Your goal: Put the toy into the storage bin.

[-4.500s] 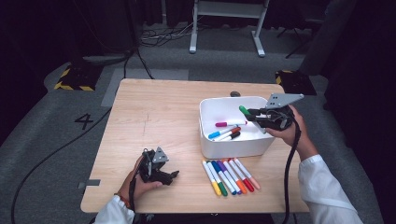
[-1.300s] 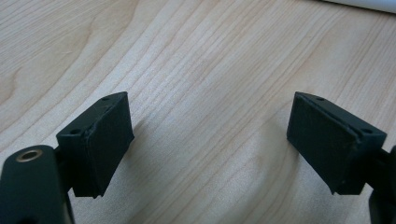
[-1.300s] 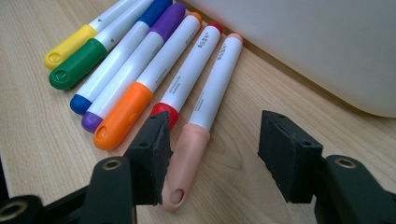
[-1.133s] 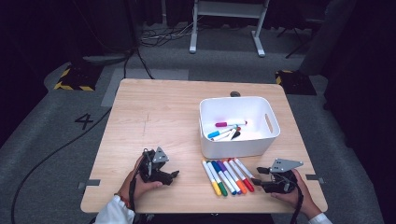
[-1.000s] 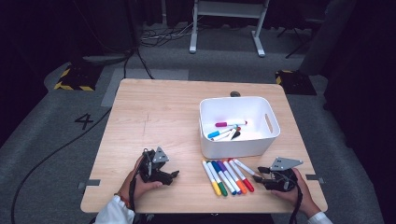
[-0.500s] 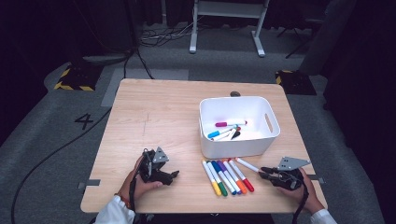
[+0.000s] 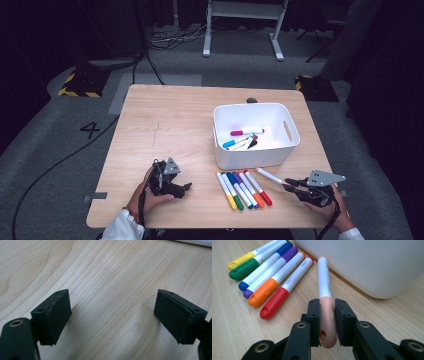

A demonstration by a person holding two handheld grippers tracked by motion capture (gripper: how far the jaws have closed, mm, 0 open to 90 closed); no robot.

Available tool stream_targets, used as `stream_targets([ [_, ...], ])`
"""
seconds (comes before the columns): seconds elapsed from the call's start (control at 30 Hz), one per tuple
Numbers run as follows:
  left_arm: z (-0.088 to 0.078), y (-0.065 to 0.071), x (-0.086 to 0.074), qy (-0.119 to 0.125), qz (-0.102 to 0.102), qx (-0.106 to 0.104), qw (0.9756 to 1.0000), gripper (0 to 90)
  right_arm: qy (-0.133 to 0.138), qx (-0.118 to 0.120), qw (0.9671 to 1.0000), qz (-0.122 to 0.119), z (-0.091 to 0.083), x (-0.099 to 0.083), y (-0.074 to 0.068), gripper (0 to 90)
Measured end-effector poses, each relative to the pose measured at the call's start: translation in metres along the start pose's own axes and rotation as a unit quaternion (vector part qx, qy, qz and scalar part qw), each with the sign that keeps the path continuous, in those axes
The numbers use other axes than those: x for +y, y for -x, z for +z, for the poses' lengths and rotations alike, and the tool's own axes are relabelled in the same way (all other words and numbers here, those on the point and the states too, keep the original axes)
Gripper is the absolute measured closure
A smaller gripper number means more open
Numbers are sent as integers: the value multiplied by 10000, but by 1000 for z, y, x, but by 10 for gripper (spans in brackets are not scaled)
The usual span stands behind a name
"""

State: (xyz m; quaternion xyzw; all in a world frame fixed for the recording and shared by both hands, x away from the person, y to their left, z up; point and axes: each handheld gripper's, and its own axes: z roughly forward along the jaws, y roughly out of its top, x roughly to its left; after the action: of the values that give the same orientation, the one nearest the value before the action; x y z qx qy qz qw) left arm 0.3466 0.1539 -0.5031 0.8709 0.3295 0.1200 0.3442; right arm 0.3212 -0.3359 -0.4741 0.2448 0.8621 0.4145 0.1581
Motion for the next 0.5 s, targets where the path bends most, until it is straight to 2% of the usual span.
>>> stream_targets([
  [0.07,0,0,0,0,0,-1,10000,145,28,4,10000,-53,-3,2,-1,753],
  [0.37,0,0,0,-2,-2,1,10000,145,457,114,9987,-173,-29,15,-10,753],
  [0.5,0,0,0,-2,-4,4,10000,146,533,182,9978,-345,-36,26,-14,753],
])
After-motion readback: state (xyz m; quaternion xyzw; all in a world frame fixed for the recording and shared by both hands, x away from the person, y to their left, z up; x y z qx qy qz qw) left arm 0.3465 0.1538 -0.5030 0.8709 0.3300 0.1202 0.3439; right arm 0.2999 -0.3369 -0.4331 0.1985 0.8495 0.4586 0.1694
